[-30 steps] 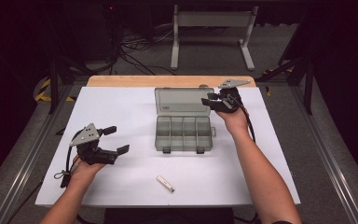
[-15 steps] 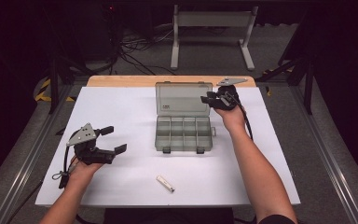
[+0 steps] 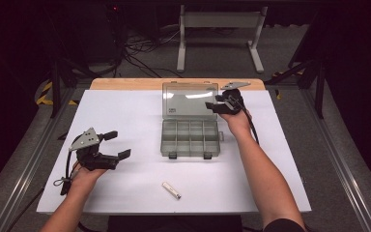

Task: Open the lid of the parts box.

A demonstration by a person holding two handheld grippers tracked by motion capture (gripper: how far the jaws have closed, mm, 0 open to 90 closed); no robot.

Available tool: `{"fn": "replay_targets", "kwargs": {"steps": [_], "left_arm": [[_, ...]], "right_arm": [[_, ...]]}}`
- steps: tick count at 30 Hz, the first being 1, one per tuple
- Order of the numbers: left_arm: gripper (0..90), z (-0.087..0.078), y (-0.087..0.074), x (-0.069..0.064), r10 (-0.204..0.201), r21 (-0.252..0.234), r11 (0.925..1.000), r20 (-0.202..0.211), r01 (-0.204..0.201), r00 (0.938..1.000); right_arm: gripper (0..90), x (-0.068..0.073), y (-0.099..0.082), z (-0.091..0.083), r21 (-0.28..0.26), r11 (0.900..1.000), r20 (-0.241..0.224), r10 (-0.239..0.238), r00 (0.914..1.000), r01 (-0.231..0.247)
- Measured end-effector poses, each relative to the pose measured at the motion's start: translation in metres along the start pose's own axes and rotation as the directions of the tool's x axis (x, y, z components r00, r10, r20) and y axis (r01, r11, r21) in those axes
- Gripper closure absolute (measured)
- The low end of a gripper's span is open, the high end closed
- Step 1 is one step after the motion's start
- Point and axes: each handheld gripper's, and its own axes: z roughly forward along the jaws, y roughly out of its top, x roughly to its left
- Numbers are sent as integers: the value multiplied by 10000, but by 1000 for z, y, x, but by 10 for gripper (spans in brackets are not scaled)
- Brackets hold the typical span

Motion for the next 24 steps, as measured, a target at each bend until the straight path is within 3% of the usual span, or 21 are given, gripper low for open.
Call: {"fn": "replay_targets", "kwargs": {"steps": [17,24], "left_arm": [[107,-2,-1,3,-9,85,10000,-25,9,10000],[107,-2,0,3,10,76,10000,-19,-10,10000]], "right_arm": [[340,-4,-12,15,848,9961,-10,249,9997,-247],[307,-5,-14,19,935,9945,-149,494,9987,-478]]}}
